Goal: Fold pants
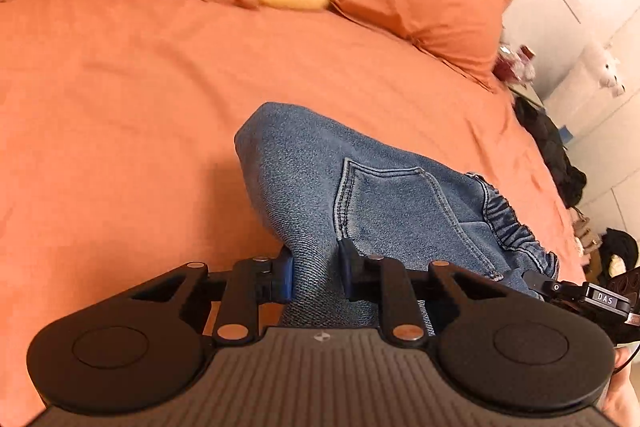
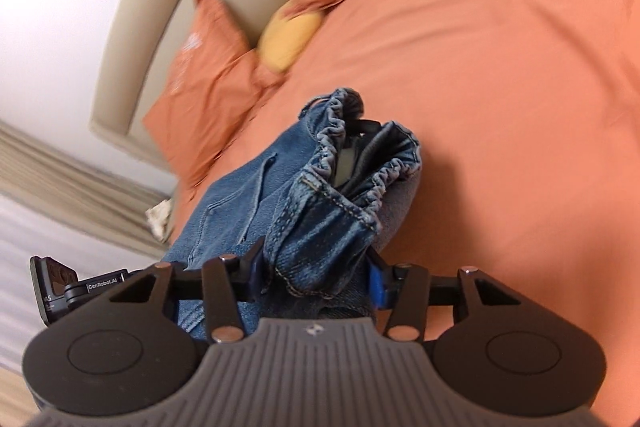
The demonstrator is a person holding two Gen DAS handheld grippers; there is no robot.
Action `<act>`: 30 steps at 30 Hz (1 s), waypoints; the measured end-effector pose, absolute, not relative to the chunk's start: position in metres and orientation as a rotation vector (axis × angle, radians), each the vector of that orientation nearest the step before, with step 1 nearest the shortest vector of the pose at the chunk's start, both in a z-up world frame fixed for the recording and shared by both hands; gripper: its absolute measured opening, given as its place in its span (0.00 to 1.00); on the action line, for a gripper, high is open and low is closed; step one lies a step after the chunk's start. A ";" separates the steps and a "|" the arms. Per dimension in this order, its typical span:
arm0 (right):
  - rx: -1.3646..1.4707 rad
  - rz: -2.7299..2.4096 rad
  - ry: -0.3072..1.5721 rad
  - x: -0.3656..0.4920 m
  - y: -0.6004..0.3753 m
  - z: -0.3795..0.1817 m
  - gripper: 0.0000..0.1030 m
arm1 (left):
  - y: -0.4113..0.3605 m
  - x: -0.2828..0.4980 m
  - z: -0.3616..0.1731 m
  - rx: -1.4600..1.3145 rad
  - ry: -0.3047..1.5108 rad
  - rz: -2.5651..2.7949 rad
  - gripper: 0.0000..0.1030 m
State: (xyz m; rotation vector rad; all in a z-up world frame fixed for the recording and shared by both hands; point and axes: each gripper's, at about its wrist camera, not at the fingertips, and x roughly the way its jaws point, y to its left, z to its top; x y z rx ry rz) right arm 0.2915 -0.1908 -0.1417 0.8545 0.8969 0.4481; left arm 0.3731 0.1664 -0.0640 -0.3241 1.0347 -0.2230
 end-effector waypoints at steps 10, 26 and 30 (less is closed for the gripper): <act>0.813 0.567 0.921 0.269 -0.030 -0.133 0.44 | 0.298 0.319 -0.047 -0.326 1.006 -0.089 0.23; 0.675 0.491 1.133 0.240 0.081 -0.208 0.44 | 0.391 0.295 -0.166 -0.359 1.121 -0.082 0.24; 0.642 0.451 1.144 0.237 0.086 -0.224 0.45 | 0.389 0.291 -0.183 -0.330 1.123 -0.079 0.26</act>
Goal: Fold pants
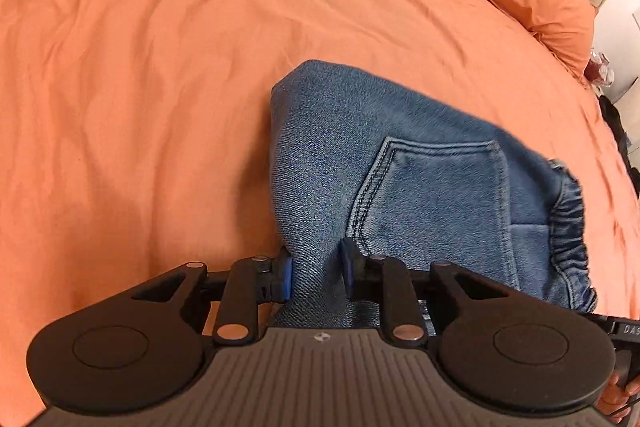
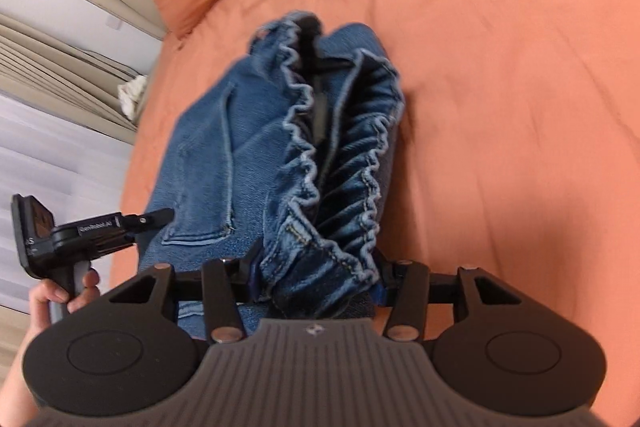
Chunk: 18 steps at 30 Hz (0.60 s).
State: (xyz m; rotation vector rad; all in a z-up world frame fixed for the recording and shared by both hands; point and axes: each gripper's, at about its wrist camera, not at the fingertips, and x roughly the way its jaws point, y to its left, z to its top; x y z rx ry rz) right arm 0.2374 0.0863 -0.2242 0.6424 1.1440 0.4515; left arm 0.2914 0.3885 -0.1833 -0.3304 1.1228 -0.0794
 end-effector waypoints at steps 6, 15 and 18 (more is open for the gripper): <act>0.673 0.403 1.209 0.250 0.082 -0.244 0.51 | 0.363 0.300 -0.192 -0.181 1.148 -0.021 0.35; 0.424 0.427 1.166 0.257 0.083 -0.179 0.68 | 0.347 0.279 -0.124 -0.026 1.109 0.093 0.56; 0.318 0.460 1.092 0.249 0.074 -0.142 0.68 | 0.342 0.260 -0.072 0.020 1.053 0.090 0.58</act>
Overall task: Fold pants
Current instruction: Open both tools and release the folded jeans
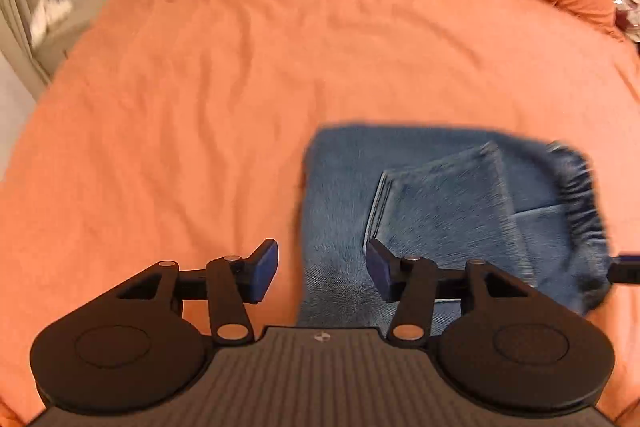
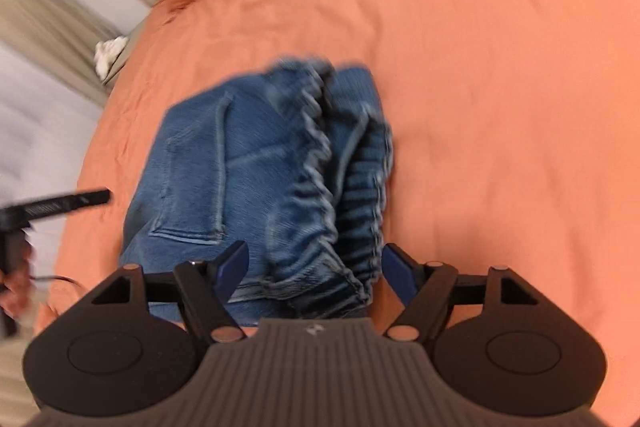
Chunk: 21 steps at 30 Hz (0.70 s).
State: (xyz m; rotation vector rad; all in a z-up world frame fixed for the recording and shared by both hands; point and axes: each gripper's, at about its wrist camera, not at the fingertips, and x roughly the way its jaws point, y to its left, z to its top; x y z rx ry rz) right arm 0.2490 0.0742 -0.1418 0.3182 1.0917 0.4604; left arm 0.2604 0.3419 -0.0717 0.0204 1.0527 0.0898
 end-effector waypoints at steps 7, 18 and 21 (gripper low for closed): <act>0.120 0.573 0.864 0.191 0.061 -0.039 0.71 | 0.313 0.203 0.056 0.203 0.912 0.128 0.65; -0.039 0.626 0.469 0.046 0.030 0.037 0.86 | 0.226 0.049 0.101 0.202 0.552 0.247 0.84; -0.049 0.603 0.413 0.016 0.023 0.030 0.89 | 0.202 0.022 0.080 0.205 0.496 0.303 0.87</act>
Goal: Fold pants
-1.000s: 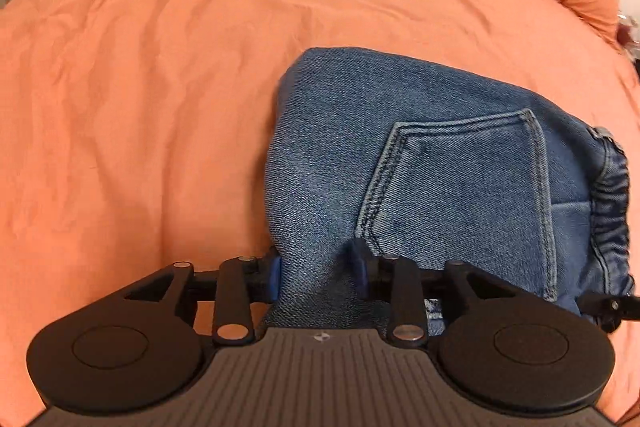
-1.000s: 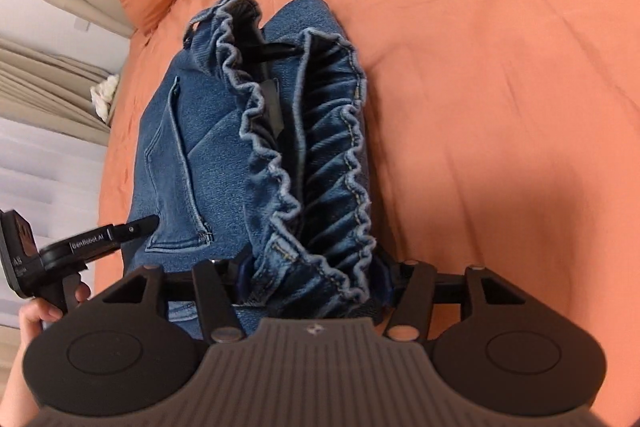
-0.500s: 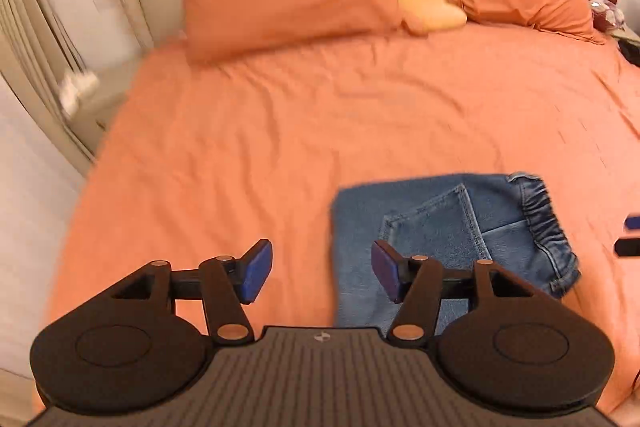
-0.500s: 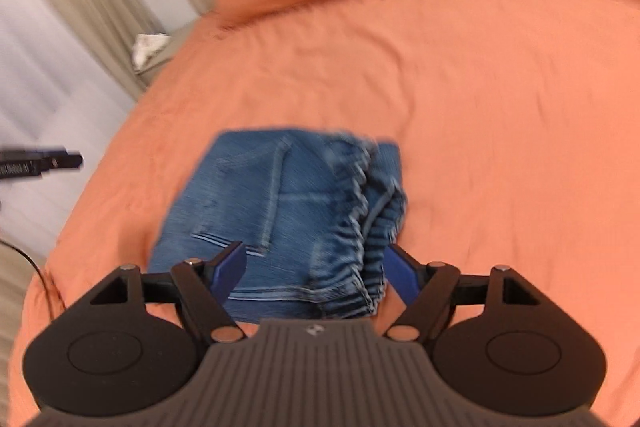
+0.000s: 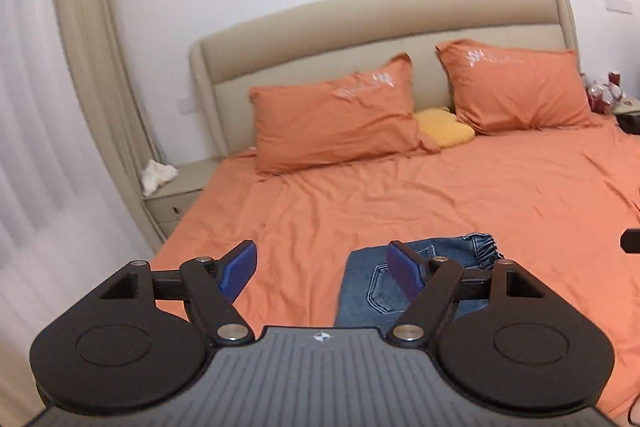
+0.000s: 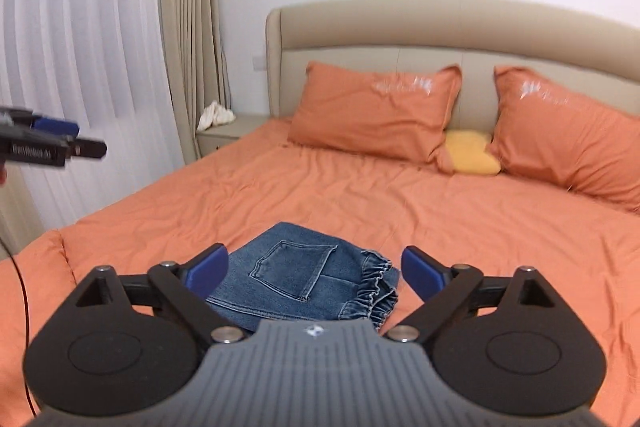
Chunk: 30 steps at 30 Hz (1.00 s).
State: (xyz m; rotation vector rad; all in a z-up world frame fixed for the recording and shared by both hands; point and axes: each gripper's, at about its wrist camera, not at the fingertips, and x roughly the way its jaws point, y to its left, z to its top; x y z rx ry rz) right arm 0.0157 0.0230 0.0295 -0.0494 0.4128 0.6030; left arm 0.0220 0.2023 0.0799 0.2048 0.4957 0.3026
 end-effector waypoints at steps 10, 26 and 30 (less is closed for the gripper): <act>0.000 0.483 0.427 -0.025 0.025 -0.027 0.94 | 0.164 0.000 0.014 0.180 0.506 0.378 0.88; -0.091 0.426 0.553 -0.014 0.061 -0.079 0.94 | 0.152 0.019 -0.046 0.081 0.721 0.292 0.88; -0.082 0.424 0.560 -0.012 0.061 -0.079 0.94 | 0.152 0.020 -0.046 0.079 0.722 0.293 0.88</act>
